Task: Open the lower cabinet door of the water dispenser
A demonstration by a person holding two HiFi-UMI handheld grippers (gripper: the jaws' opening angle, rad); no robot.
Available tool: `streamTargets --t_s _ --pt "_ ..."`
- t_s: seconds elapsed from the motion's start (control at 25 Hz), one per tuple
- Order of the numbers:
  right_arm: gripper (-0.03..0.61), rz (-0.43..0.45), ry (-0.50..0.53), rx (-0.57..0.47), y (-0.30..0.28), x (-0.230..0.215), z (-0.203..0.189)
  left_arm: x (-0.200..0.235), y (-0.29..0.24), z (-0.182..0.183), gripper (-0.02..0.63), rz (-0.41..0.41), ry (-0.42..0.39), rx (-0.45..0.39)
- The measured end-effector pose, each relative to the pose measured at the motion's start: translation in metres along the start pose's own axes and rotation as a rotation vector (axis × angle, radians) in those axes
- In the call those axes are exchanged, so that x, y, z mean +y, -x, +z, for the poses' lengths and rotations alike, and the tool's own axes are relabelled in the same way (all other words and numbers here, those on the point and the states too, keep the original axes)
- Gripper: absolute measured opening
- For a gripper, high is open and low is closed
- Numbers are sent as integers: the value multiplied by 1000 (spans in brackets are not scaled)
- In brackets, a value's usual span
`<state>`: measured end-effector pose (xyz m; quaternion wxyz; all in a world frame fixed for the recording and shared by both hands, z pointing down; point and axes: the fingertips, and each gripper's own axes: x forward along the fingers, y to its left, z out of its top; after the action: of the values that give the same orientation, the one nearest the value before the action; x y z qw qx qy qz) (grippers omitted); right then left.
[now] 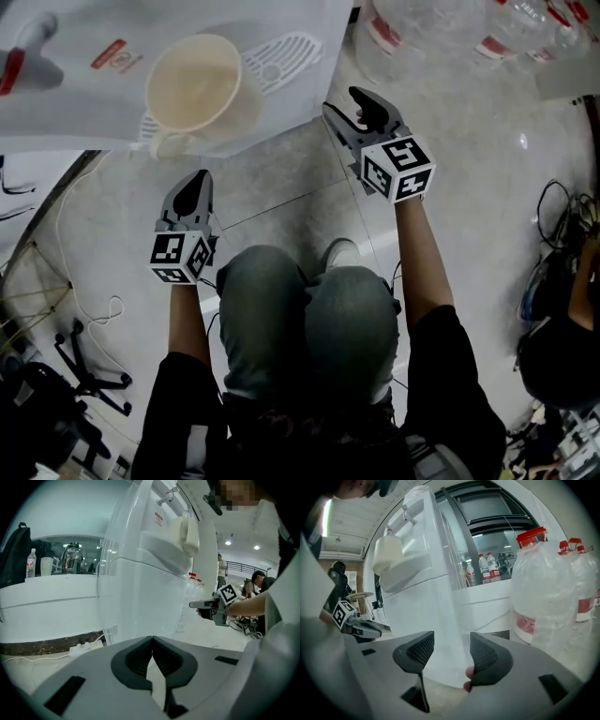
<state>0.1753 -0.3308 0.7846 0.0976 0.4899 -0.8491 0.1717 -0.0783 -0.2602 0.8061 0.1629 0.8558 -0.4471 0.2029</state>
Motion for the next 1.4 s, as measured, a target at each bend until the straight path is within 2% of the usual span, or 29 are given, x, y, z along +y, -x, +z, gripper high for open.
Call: streamTargets --t_s 0.28,0.6,0.72,1.4 --pt "264 102 23 3 -29 -3 1 10 0 -18 12 11 -14 28" --pt "262 198 53 10 -41 0 1 15 -3 -29 12 -31 24 32" --pt "244 231 57 10 -43 3 2 15 -3 -33 12 -47 1 46" --pt "213 108 65 26 -39 5 1 23 9 -41 12 -74 -6 51"
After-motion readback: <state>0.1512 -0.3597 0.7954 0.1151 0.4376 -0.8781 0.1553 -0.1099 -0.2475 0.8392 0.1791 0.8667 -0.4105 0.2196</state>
